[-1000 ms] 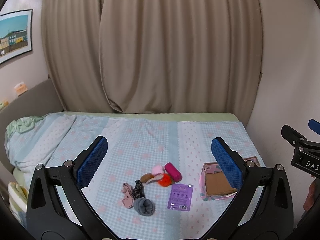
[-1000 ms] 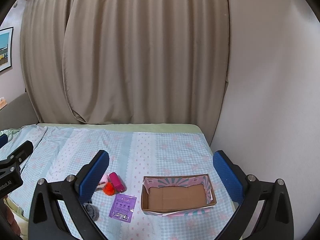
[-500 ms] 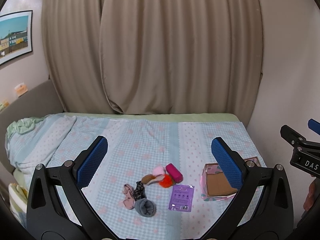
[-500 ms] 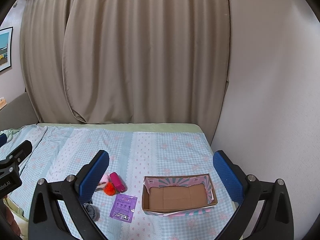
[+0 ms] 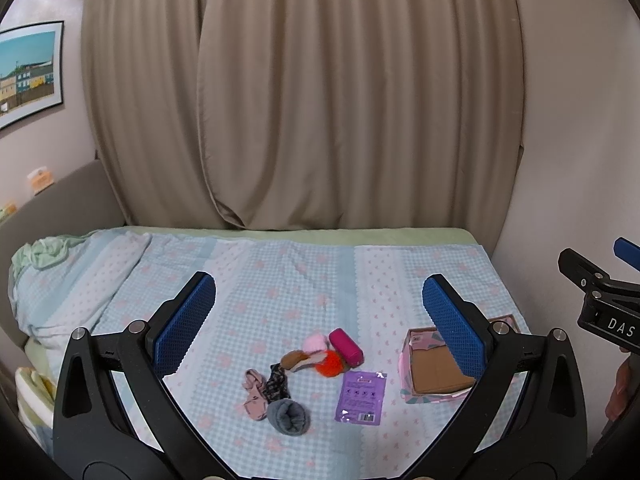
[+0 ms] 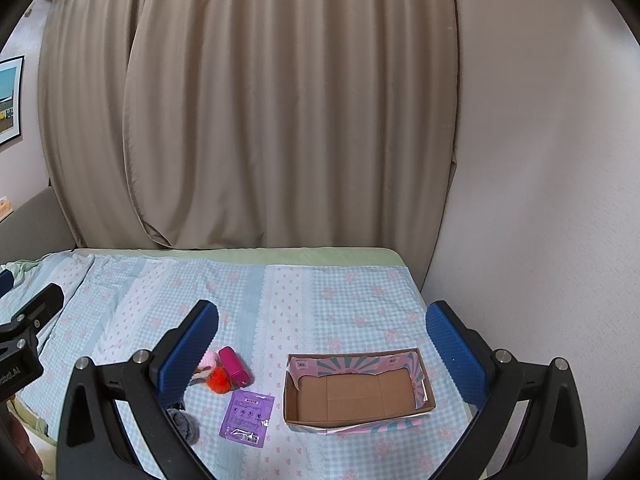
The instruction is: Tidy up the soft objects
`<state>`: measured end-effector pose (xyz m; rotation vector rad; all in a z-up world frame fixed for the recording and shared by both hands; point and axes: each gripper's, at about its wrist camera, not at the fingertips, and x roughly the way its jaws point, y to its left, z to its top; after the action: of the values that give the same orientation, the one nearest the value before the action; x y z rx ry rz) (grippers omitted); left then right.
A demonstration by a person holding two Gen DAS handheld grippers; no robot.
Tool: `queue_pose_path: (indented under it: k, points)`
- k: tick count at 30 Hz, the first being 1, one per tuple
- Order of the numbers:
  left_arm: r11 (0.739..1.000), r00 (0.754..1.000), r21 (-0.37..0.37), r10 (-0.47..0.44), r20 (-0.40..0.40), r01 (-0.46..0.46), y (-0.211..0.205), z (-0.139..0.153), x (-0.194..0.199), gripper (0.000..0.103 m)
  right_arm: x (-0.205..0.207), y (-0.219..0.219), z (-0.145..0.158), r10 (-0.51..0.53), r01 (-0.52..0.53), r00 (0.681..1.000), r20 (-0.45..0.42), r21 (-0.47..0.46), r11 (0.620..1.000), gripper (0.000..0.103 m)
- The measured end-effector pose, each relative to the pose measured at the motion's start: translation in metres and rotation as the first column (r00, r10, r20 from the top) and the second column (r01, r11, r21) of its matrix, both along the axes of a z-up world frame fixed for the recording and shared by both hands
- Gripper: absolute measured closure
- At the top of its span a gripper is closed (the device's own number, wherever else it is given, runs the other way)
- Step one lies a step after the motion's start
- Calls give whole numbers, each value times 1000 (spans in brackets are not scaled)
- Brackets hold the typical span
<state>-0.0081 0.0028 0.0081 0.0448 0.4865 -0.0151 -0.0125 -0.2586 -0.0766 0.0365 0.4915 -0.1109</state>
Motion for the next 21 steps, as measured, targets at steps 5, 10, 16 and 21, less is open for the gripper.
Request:
queue_pose_path:
  k: [5,10,16,21]
  points:
    - [1000,1000,2,3,3,-3,-2,-1,2,1,1,1,0,-1,1,1000,2,0,1000,0]
    - [1000,1000,1,3,4,-3,-3,-2,2,1,0,1,0,-1,1,1000,1,0,1000,0]
    - [1000,1000,-7,1,2,-1,0,-3,1,1,3,-1,2,0,0,1000,0,5,1000,0]
    - [1000,1000,-9,2,4,-2,1,-3,1,1,2,-1,0,3,-3,1000,5,6,1000,0]
